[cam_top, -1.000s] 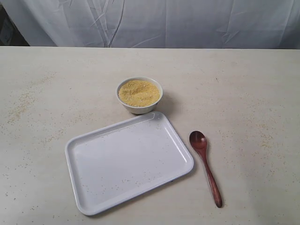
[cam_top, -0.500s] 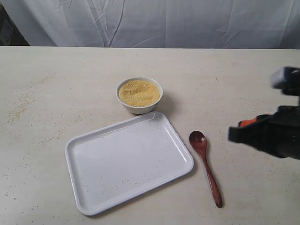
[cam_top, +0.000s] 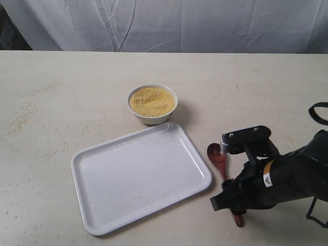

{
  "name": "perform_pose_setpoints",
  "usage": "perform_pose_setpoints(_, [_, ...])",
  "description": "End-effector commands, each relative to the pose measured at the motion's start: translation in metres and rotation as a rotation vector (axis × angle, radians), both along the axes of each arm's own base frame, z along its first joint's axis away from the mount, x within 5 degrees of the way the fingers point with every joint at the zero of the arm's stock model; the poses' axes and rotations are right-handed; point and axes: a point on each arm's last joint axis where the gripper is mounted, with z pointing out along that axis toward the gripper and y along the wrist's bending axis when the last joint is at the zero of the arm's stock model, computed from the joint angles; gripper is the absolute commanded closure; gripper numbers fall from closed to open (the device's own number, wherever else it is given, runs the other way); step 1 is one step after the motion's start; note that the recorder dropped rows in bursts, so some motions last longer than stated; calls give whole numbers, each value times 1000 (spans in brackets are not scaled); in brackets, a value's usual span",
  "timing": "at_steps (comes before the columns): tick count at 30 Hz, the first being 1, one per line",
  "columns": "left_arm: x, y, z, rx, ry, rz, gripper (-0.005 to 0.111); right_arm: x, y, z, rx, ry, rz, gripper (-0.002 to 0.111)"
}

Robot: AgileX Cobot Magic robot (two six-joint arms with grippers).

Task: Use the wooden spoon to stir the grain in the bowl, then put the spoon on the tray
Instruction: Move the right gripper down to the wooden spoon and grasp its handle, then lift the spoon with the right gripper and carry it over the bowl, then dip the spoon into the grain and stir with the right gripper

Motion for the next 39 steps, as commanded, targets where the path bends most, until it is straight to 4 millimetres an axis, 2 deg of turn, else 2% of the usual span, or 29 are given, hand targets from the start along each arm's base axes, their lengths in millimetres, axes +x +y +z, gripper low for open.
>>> perform_pose_setpoints(1, [0,0,-1,0,-6,-6,106,3,3,-17,-43,20,70,55])
perform_pose_setpoints(2, [0,0,-1,0,-6,-6,106,3,3,-20,-50,27,74,60])
perform_pose_setpoints(4, [0,0,-1,0,-6,-6,106,3,2,-21,-67,30,94,79])
perform_pose_setpoints(6, [0,0,-1,0,-6,-6,106,4,2,-18,-76,12,120,107])
perform_pose_setpoints(8, [0,0,-1,0,-6,-6,106,6,1,-9,-106,3,145,107])
perform_pose_setpoints(10, [0,0,-1,0,-6,-6,106,11,1,11,-137,-17,135,107])
perform_pose_setpoints(18, [0,0,-1,0,-6,-6,106,53,1,134,-229,-380,39,109])
perform_pose_setpoints(20, [0,0,-1,0,-6,-6,106,63,8,151,-227,-438,84,109])
perform_pose_setpoints(22, [0,0,-1,0,-6,-6,106,72,21,159,-225,-456,161,109])
perform_pose_setpoints(26, [0,0,-1,2,-6,-6,106,93,54,139,-295,-429,337,109])
perform_pose_setpoints(31, [0,0,-1,2,-6,-6,106,121,96,89,-461,-388,499,109])
perform_pose_setpoints(33, [0,0,-1,2,-6,-6,106,130,110,77,-525,-383,534,109])
perform_pose_setpoints(39, [0,0,-1,2,-6,-6,106,155,135,47,-758,-349,579,109])
